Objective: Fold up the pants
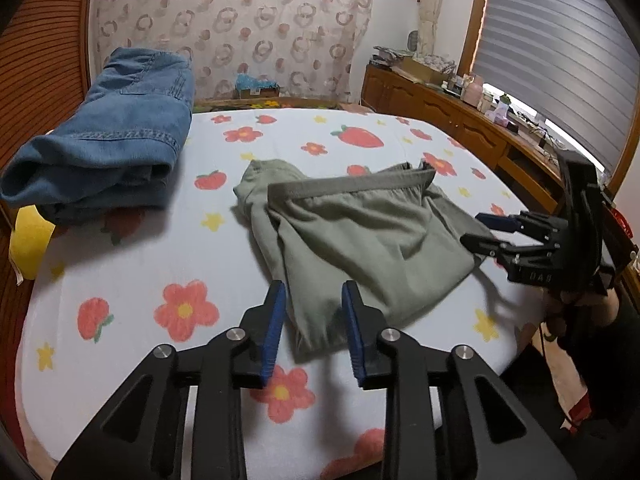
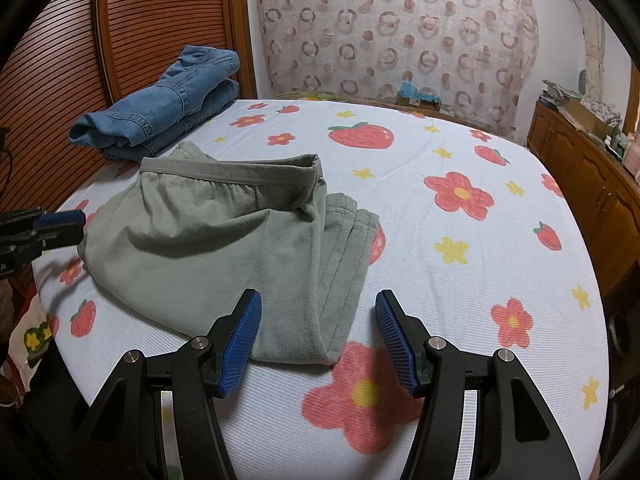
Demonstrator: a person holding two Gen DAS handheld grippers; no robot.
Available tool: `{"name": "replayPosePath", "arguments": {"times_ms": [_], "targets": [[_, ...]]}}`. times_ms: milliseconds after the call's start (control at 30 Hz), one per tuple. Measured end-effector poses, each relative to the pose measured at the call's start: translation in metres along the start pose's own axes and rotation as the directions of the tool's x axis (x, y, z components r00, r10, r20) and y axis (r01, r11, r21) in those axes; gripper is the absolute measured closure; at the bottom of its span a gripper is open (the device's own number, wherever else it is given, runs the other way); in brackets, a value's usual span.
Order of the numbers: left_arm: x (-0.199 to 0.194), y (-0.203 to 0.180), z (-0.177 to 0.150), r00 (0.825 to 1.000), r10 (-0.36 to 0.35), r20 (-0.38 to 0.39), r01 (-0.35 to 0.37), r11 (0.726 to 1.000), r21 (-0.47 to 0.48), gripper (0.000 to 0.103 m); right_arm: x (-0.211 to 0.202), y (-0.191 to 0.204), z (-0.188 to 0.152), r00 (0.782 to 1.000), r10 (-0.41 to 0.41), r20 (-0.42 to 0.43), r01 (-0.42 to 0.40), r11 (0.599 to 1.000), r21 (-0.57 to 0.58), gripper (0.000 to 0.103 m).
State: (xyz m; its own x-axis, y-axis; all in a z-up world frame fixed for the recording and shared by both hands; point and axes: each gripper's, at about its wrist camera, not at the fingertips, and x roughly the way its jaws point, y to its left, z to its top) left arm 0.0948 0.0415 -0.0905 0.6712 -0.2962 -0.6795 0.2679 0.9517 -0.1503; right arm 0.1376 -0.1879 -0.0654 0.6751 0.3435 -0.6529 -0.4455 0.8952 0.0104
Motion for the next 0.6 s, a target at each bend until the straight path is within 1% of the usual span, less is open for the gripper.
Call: {"name": "replayPosePath", "arguments": {"times_ms": [33, 100, 200, 233, 267, 300, 333, 600], "targets": [[-0.001, 0.000, 0.001, 1.000, -0.002, 0.006, 0.002, 1.000, -0.002, 0.052, 0.000, 0.000, 0.000, 1.000, 0.000, 0.000, 0.000, 1.000, -0.001, 0.042], [0.000, 0.000, 0.004, 1.000, -0.007, 0.008, 0.007, 1.000, 0.000, 0.051, 0.000, 0.000, 0.000, 1.000, 0.000, 0.000, 0.000, 1.000, 0.001, 0.042], [0.004, 0.000, 0.008, 1.000, 0.007, -0.003, -0.007, 1.000, 0.005, 0.051, 0.000, 0.000, 0.000, 1.000, 0.000, 0.001, 0.000, 1.000, 0.000, 0.042], [0.005, 0.000, 0.008, 1.000, 0.006, -0.005, -0.006, 1.000, 0.005, 0.048, 0.000, 0.000, 0.000, 1.000, 0.000, 0.001, 0.000, 1.000, 0.000, 0.042], [0.007, 0.000, 0.010, 1.000, 0.002, -0.009, -0.002, 1.000, 0.004, 0.040, 0.000, 0.000, 0.000, 1.000, 0.000, 0.001, 0.000, 1.000, 0.001, 0.042], [0.008, 0.000, 0.010, 1.000, 0.001, -0.007, -0.001, 1.000, 0.000, 0.022, 0.000, 0.000, 0.000, 1.000, 0.000, 0.001, 0.000, 1.000, 0.000, 0.042], [0.008, 0.001, 0.010, 1.000, 0.001, 0.003, -0.001, 1.000, -0.008, 0.021, 0.000, 0.000, 0.000, 1.000, -0.001, 0.001, 0.001, 1.000, 0.000, 0.042], [0.014, 0.002, 0.013, 1.000, 0.013, 0.001, -0.013, 1.000, -0.018, 0.021, 0.000, 0.000, 0.000, 1.000, -0.001, 0.003, 0.001, 1.000, -0.001, 0.042]]}}
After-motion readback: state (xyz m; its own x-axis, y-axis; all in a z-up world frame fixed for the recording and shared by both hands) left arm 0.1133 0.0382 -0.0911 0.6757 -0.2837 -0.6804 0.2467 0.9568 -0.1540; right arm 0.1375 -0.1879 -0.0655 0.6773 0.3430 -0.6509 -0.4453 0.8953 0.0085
